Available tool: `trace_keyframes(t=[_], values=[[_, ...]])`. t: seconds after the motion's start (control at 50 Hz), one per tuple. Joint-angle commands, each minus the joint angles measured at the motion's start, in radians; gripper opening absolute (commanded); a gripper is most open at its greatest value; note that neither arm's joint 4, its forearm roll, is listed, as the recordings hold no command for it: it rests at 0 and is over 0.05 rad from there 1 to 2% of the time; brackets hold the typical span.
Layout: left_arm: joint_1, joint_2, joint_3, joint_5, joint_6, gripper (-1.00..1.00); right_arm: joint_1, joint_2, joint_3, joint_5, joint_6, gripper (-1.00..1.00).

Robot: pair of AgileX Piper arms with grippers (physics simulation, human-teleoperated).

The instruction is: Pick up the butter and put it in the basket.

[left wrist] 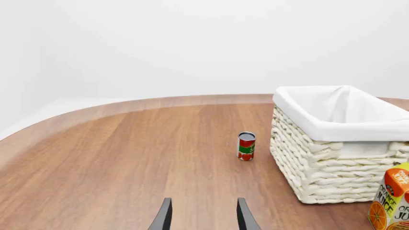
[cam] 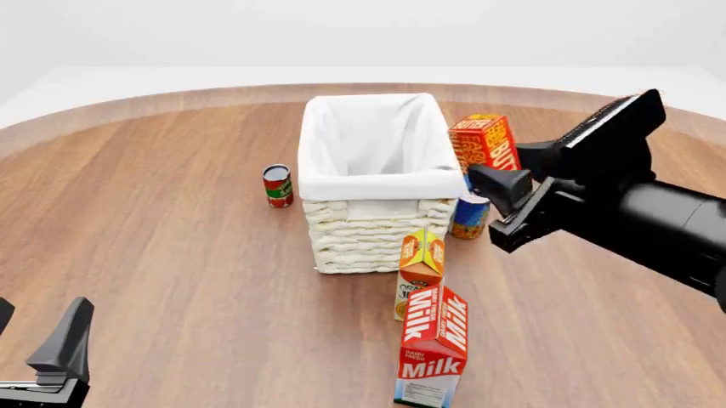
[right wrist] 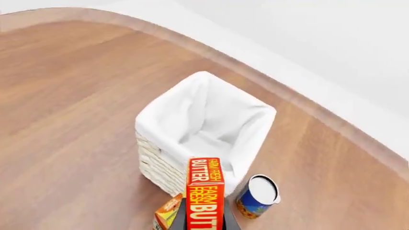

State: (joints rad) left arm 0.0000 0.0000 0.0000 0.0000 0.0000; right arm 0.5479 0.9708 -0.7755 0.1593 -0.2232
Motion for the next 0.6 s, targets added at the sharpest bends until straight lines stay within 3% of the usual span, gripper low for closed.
trace_keyframes(t=[0.02, 0.34, 0.6], values=[[0.000, 0.000, 0.000, 0.000, 0.000, 1.00, -0.030, 0.130, -0.106, -0.108, 0.155, -1.00], [0.000, 0.000, 0.000, 0.000, 0.000, 1.00, -0.006, 0.209, -0.281, -0.011, 0.192, -1.00], [0.000, 0.000, 0.000, 0.000, 0.000, 1.00, 0.018, 0.333, -0.524, 0.158, 0.178, -1.00]])
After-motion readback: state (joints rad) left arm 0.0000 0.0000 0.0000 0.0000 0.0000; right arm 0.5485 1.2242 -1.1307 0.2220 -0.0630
